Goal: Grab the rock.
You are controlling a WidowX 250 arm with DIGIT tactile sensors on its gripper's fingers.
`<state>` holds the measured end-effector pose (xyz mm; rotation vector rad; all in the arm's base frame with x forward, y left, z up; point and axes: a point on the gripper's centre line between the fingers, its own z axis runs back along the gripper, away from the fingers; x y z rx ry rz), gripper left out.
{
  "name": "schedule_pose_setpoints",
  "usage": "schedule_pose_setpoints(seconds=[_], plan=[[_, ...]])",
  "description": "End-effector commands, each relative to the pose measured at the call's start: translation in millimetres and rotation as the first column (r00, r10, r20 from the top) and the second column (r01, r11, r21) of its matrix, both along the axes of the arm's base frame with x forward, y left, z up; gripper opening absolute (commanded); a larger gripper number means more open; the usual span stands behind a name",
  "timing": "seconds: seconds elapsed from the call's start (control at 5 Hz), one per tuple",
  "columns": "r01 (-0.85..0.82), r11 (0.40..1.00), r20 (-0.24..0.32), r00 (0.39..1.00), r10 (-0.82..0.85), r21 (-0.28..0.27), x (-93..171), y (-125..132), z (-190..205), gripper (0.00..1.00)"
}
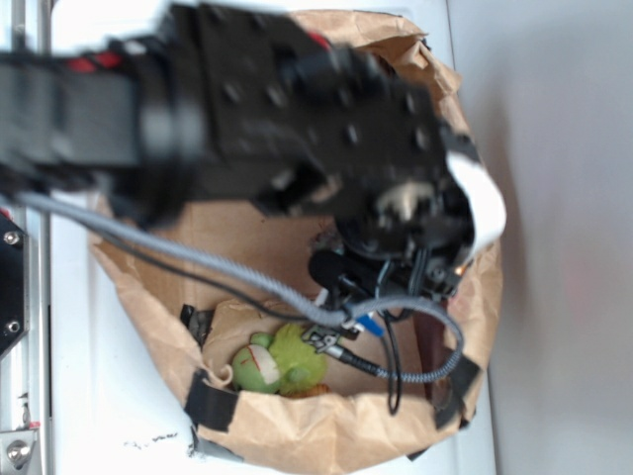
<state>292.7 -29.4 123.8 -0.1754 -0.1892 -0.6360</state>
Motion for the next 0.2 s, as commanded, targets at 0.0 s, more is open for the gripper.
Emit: schedule_pose_setpoints(seconds=[0.0], plan=[[-0.051,0.999,-0.023,0.998,0.051,-0.018,-2.9,19.8,38.7,0.0]])
